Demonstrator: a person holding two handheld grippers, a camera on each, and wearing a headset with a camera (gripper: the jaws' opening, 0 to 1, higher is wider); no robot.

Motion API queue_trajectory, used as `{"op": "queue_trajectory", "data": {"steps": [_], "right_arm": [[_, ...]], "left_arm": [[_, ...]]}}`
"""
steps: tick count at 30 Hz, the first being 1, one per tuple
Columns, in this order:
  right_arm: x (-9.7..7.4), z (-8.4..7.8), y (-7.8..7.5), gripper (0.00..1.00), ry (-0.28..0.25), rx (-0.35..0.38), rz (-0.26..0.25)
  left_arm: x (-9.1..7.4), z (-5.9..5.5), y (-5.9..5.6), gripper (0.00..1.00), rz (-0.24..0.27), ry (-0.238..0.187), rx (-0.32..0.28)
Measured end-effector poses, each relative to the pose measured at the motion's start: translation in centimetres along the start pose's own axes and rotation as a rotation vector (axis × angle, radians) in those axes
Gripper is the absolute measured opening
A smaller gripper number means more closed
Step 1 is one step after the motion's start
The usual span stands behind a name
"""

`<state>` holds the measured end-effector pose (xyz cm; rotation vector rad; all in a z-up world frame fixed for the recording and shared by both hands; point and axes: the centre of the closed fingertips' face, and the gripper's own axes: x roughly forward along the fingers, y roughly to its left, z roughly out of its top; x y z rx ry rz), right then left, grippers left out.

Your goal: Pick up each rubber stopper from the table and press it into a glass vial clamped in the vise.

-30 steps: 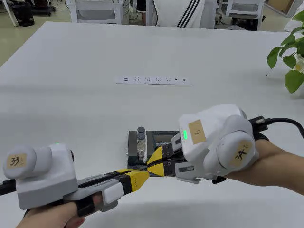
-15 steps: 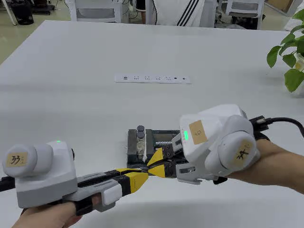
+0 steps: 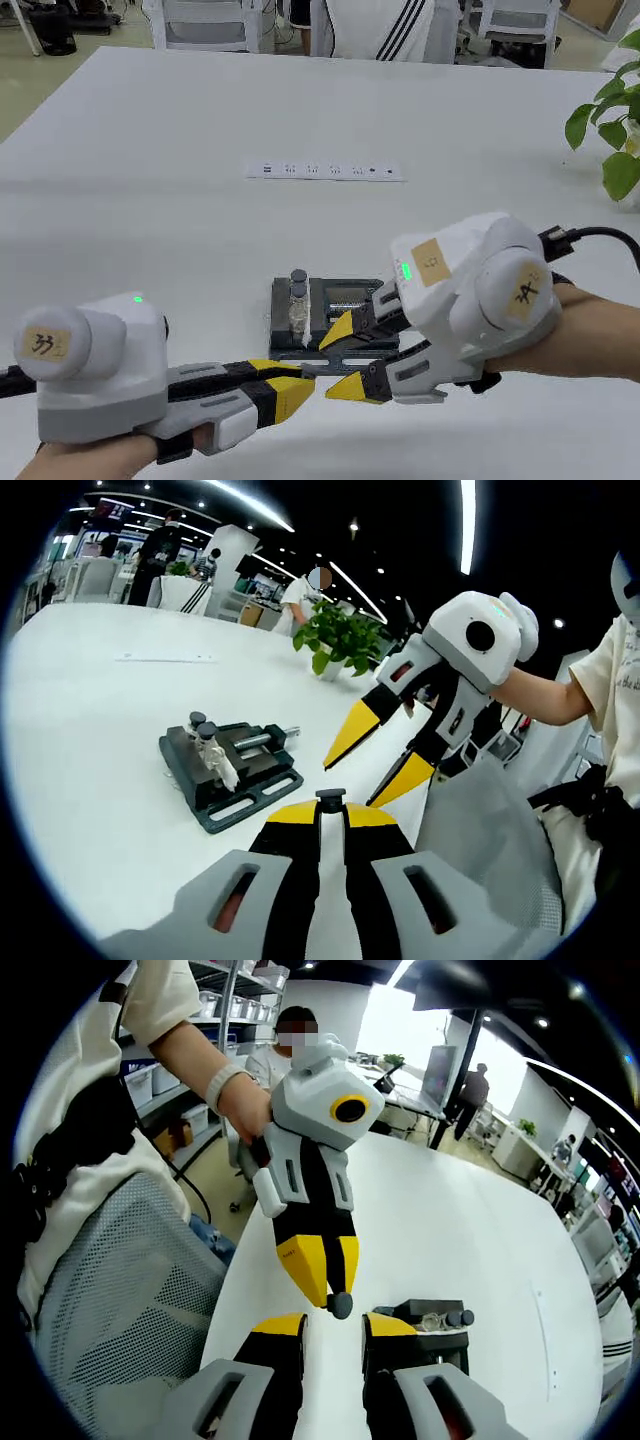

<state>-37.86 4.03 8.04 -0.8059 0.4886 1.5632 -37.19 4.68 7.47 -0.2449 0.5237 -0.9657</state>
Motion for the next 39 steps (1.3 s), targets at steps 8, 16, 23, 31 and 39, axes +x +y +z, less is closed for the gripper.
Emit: {"op": "queue_trajectory", "data": {"steps": [8,16,23,31,39], "right_arm": [[-0.5,0.4,1.0,0.16,-0.036,0.078,0.109],[-0.6,0.4,1.4,0.13,-0.042,0.114,0.163],[-0.3,0.5,2.0,0.12,-0.037,0.122,0.199],[0.1,0.5,2.5,0.12,-0.028,0.125,0.218],[0.3,0.8,2.9,0.12,-0.027,0.124,0.234]], "left_arm": [[0.2,-0.3,-1.4,0.04,-0.058,0.064,0.192],[-0.2,-0.5,-2.1,0.04,-0.1,0.092,0.333],[-0.4,-0.6,-2.4,0.04,-0.125,0.11,0.392],[-0.4,-0.5,-2.9,0.04,-0.15,0.108,0.4],[-0.4,-0.4,-2.8,0.04,-0.152,0.103,0.403]]}}
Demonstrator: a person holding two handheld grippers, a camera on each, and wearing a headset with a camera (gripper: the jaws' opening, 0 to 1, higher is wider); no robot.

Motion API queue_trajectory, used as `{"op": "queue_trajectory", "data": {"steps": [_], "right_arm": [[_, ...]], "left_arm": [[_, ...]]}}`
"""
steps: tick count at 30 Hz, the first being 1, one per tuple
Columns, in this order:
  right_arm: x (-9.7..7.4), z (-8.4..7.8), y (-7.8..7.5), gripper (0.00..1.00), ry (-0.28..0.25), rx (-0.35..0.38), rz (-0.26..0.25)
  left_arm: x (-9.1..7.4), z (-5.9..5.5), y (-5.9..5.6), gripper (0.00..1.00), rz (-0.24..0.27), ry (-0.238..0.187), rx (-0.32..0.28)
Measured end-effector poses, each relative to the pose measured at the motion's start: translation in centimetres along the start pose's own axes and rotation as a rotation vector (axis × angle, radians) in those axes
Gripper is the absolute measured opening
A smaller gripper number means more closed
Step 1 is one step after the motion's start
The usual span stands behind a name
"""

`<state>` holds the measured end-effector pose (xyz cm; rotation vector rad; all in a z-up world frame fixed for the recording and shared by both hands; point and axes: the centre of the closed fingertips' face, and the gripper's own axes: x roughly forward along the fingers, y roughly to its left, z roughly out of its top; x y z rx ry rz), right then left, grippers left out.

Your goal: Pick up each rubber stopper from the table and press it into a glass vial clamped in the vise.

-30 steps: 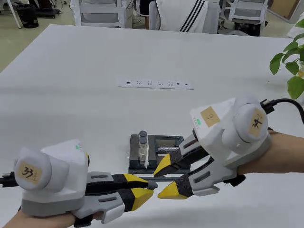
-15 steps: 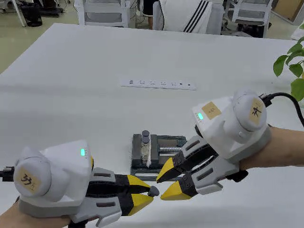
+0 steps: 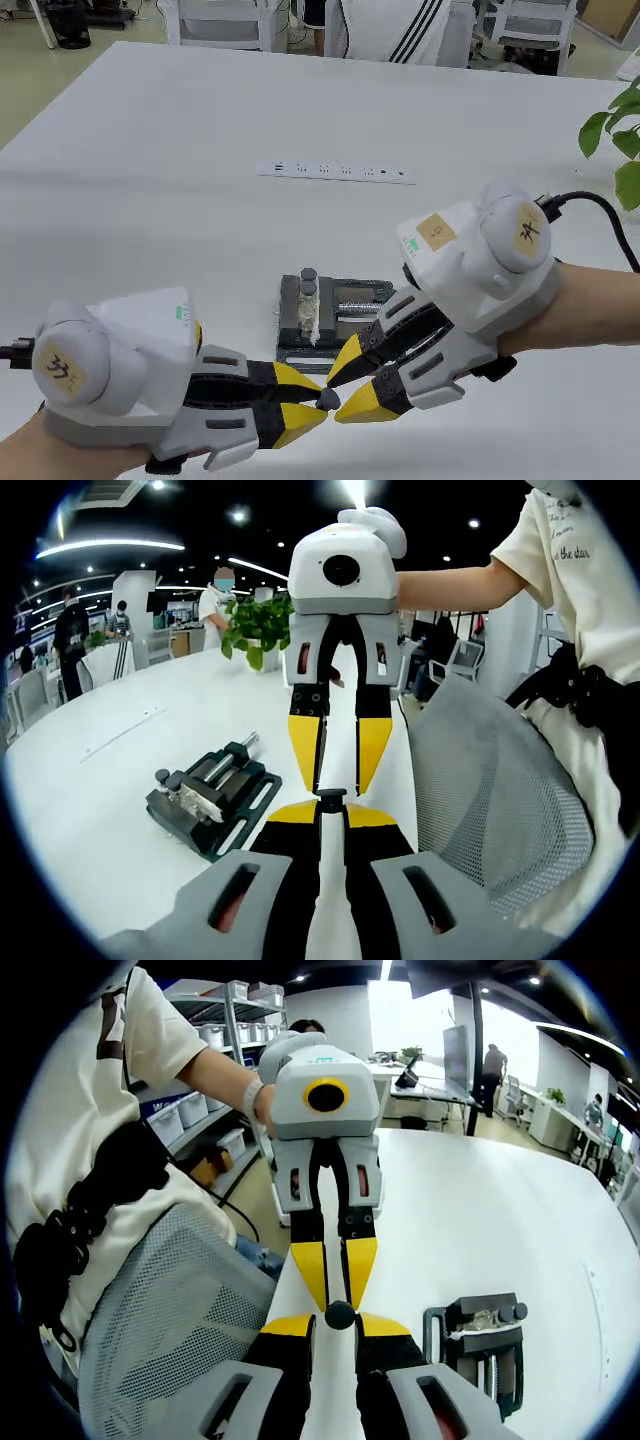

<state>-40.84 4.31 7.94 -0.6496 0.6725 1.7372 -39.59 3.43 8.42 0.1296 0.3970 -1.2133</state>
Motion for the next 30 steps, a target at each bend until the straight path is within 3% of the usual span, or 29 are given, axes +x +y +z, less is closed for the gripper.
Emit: {"op": "queue_trajectory", "data": {"steps": [13,30], "right_arm": [[-0.03,0.07,-0.26,0.08,0.018,0.011,-0.003],[0.02,-0.01,-0.2,0.07,0.016,0.055,0.024]], "left_arm": [[0.1,-0.05,0.1,0.04,0.002,0.005,-0.016],[0.11,-0.27,-0.1,0.03,-0.002,0.021,0.028]]}}
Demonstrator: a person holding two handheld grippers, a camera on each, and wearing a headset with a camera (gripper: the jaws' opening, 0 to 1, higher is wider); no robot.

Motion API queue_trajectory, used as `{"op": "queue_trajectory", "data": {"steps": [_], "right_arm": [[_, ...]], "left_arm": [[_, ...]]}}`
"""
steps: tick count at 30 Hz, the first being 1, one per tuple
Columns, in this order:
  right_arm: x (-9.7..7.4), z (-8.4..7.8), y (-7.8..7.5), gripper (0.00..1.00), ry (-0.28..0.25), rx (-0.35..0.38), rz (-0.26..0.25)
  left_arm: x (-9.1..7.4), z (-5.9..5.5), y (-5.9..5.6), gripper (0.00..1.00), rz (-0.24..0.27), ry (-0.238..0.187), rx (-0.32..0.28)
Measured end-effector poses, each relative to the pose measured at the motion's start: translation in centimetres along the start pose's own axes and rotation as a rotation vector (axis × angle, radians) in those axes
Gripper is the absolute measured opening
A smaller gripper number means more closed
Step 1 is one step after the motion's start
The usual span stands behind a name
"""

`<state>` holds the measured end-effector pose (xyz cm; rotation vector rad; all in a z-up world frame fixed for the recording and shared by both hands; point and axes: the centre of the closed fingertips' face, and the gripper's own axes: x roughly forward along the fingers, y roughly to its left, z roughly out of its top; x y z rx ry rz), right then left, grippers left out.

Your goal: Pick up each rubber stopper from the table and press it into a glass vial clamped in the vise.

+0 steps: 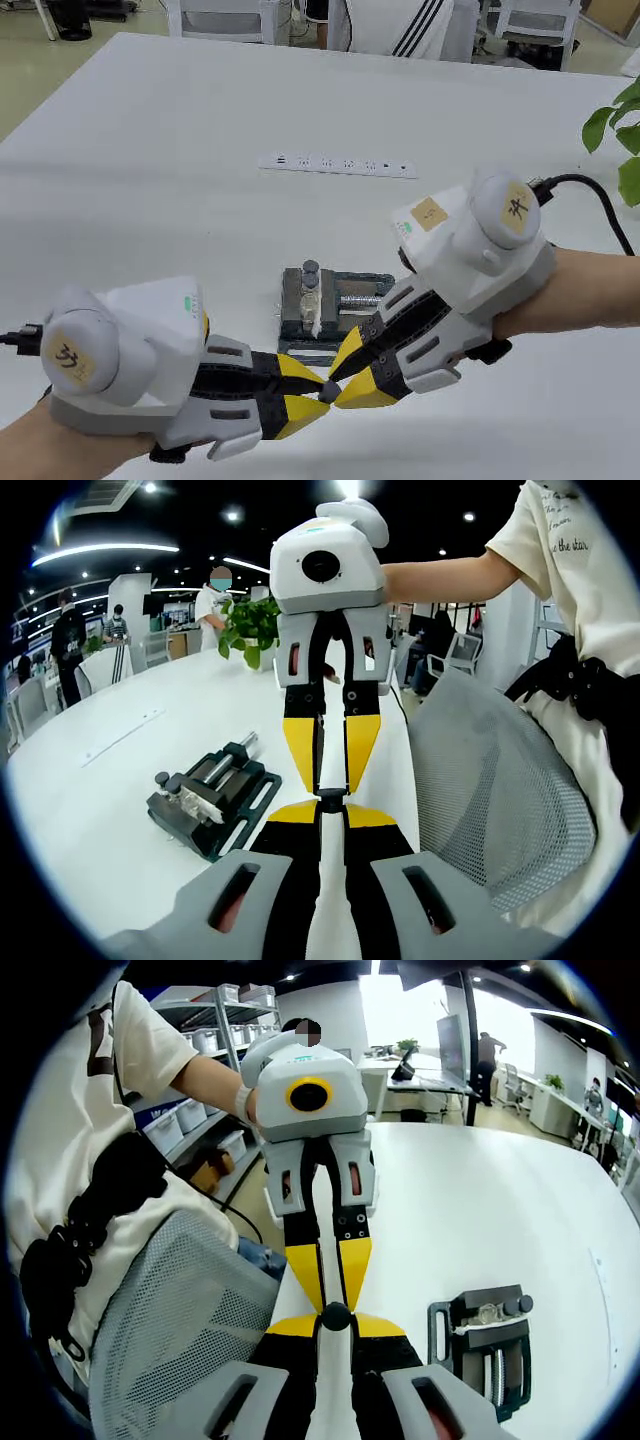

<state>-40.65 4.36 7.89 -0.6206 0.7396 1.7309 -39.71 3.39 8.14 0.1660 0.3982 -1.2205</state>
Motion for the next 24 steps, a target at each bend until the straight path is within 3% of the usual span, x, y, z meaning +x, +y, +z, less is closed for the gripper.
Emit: {"op": "queue_trajectory", "data": {"steps": [9,11,20,22,24], "right_arm": [[-0.04,-0.28,0.04,0.07,0.004,0.03,0.001],[0.01,-0.35,0.3,0.07,0.01,-0.015,0.004],[0.02,-0.08,0.36,0.07,0.022,-0.043,-0.022],[0.0,-0.15,0.25,0.07,0.03,-0.048,-0.028],[-0.02,-0.18,0.16,0.07,0.037,-0.052,-0.036]], "left_arm": [[0.09,-0.1,-0.17,0.03,-0.002,0.0,-0.035],[0.1,-0.07,-0.36,0.03,-0.007,-0.002,-0.036],[-0.03,-0.02,-0.21,0.03,-0.007,-0.007,-0.072],[0.03,0.09,-0.17,0.03,-0.009,-0.015,-0.115],[0.13,0.12,-0.19,0.03,-0.005,-0.016,-0.107]]}}
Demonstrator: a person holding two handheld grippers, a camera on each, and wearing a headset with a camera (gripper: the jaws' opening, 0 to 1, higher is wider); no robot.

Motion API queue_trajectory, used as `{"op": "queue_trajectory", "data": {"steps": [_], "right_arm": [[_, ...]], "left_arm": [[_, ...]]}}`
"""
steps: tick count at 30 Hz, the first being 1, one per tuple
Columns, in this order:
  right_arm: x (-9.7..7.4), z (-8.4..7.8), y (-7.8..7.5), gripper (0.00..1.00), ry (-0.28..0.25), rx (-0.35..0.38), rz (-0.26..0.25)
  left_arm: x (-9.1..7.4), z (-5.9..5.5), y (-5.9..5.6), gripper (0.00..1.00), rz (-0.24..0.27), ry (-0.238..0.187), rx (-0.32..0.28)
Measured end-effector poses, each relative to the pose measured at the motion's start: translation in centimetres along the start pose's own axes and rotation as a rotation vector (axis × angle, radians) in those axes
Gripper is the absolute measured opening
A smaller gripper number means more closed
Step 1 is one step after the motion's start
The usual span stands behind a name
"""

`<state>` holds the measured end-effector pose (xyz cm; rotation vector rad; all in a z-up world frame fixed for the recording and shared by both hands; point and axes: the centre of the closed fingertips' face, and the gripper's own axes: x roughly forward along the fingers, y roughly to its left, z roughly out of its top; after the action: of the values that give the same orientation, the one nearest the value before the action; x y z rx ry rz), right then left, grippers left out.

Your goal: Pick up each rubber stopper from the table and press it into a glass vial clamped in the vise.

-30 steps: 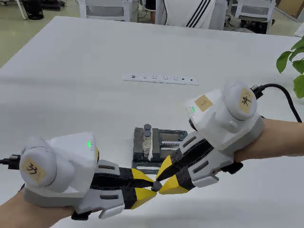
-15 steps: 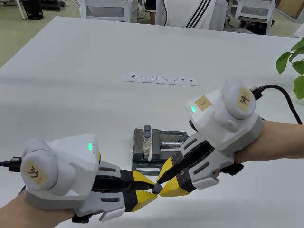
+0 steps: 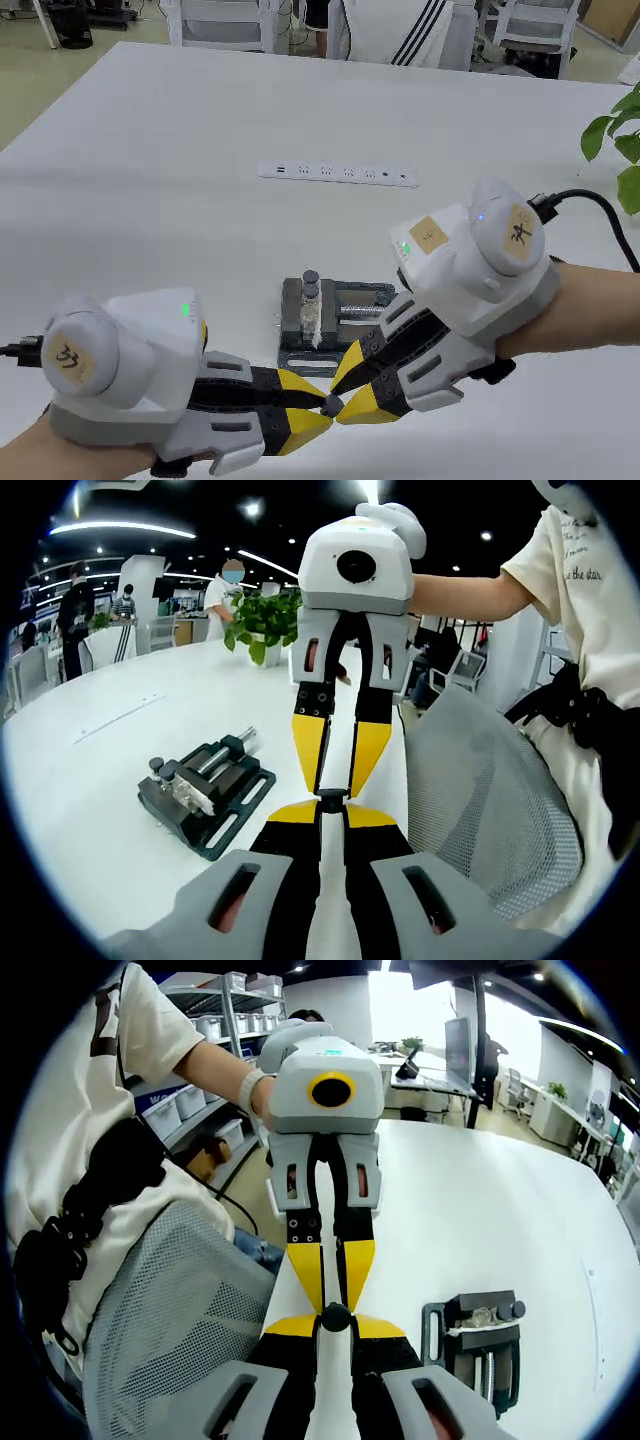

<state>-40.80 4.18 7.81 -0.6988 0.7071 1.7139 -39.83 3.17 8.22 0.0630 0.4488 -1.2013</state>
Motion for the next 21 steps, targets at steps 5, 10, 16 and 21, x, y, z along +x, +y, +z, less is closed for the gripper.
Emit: {"op": "queue_trajectory", "data": {"steps": [5,10,16,21], "right_arm": [[-0.09,-0.18,-0.18,0.07,0.004,0.014,-0.006],[-0.21,-0.1,-0.24,0.07,0.001,0.033,-0.004],[-0.31,0.14,-0.3,0.07,-0.015,0.051,0.002],[-0.26,0.1,-0.32,0.07,-0.011,0.045,0.007]], "left_arm": [[0.1,-0.04,0.18,0.04,0.011,-0.007,0.002],[0.16,0.2,0.05,0.03,0.021,-0.006,0.059],[0.02,0.25,0.21,0.03,0.023,0.0,0.111],[0.03,0.12,0.26,0.03,0.019,0.011,0.128]]}}
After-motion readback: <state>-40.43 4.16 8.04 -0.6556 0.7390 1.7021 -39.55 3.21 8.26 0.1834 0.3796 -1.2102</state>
